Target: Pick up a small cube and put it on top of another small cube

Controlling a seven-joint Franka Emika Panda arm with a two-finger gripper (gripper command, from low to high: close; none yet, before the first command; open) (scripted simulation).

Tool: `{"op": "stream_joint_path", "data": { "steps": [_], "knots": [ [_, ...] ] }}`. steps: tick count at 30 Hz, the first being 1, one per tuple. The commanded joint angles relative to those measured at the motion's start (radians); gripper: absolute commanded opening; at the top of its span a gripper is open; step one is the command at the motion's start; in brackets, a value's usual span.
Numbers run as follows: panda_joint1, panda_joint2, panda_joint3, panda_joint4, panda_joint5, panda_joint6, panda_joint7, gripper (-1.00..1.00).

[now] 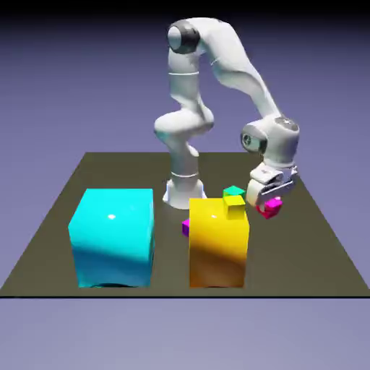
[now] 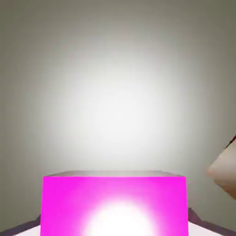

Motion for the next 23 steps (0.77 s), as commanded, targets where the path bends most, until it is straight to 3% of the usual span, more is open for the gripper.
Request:
{"op": "stream_joint_path", "data": {
  "steps": [1, 12, 15, 20, 21, 23],
  "knots": [
    [-0.034, -0.019, 0.007, 0.012, 0.000, -0.012, 0.000, -1.00],
    [-0.433, -0.228, 0.076, 0.131, 0.040, -0.150, -0.007, -1.00],
    [-0.449, -0.247, 0.060, 0.115, 0.048, -0.171, 0.032, -1.00],
    [-0.452, -0.139, 0.069, 0.030, 0.035, 0.022, 0.043, -1.00],
    [-0.452, -0.139, 0.069, 0.030, 0.035, 0.022, 0.043, 1.00],
    [-0.451, -0.164, 0.067, 0.049, 0.038, -0.021, 0.040, 1.00]
  ]
}}
